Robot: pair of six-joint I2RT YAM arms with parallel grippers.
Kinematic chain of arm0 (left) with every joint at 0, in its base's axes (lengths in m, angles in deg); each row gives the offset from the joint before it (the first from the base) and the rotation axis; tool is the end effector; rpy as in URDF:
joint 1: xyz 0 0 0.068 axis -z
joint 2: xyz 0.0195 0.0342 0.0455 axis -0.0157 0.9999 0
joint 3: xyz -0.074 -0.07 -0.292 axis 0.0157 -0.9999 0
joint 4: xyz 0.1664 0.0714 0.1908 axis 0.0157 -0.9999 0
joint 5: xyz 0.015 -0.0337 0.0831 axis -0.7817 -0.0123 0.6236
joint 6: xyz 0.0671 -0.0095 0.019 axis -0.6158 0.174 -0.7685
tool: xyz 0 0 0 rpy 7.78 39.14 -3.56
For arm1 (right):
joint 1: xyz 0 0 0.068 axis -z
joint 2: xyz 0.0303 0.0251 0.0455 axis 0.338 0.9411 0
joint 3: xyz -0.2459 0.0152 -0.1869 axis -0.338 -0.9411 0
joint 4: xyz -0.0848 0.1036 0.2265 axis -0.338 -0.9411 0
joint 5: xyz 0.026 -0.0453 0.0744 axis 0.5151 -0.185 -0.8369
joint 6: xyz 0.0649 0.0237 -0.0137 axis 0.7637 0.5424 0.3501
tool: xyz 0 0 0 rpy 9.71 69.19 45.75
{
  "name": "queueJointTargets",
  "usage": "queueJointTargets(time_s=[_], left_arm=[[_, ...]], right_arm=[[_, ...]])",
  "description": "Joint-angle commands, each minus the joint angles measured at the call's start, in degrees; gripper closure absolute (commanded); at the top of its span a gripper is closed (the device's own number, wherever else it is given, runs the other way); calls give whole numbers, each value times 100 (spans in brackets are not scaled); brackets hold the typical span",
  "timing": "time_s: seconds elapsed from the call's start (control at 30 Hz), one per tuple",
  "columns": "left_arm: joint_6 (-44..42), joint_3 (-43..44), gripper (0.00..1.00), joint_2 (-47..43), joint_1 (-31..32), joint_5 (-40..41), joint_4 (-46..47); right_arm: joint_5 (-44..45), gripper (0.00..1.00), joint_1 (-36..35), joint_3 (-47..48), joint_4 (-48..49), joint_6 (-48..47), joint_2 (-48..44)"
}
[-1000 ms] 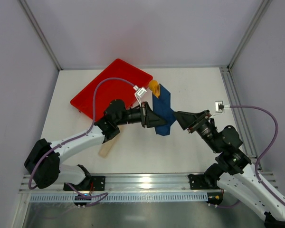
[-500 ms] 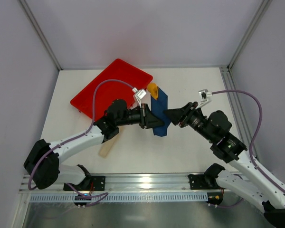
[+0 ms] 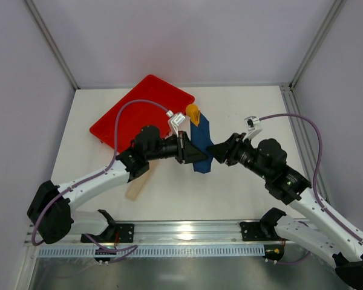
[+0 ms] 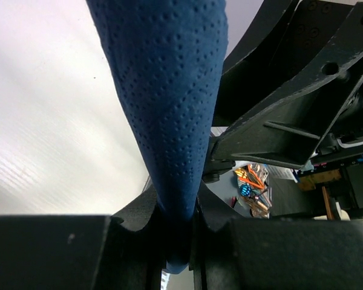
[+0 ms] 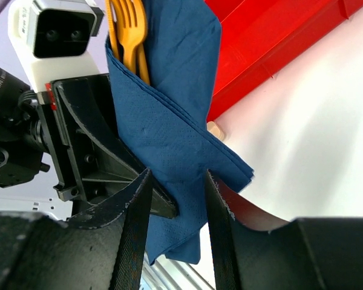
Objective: Place the utensils on the paper napkin and roll it up
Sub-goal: Roll the napkin.
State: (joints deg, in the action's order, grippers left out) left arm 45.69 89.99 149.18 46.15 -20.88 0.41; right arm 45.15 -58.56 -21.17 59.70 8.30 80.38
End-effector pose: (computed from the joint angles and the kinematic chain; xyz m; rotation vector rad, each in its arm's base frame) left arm 0.1945 -0.2390 0.3409 0.4123 1.9516 -1.6199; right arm 0.1301 0.1111 0.3628 -0.0726 1.8431 1.0543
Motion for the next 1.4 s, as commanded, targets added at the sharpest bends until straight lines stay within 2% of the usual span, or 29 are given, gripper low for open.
queueJointTargets(time_s=[0.0,0.17,0.37,0.6,0.73,0.87,1.2,1.37], left_arm=[[-157,273,100,-118,-25,17,63],[-193,273,100,-136,-17,-26,98],[-149,256,100,-74,-17,-193,282],[-78,142,100,-136,-17,-316,572],[-34,71,100,-136,-17,-413,756],[124,-51,100,-127,-17,-554,1099],[168,-43,100,-118,-17,-782,1257],[220,-61,100,-109,-17,-844,1381]], right_arm=[[16,58,5,224,-13,-165,47],[51,57,5,268,-57,-218,153],[-160,57,5,31,531,-130,100],[-160,66,5,-285,980,46,-31],[-186,67,14,-303,1006,63,-67],[-230,68,14,-417,1270,142,-137],[-239,63,40,-584,1489,336,-453],[-405,69,101,-681,1726,450,-602]])
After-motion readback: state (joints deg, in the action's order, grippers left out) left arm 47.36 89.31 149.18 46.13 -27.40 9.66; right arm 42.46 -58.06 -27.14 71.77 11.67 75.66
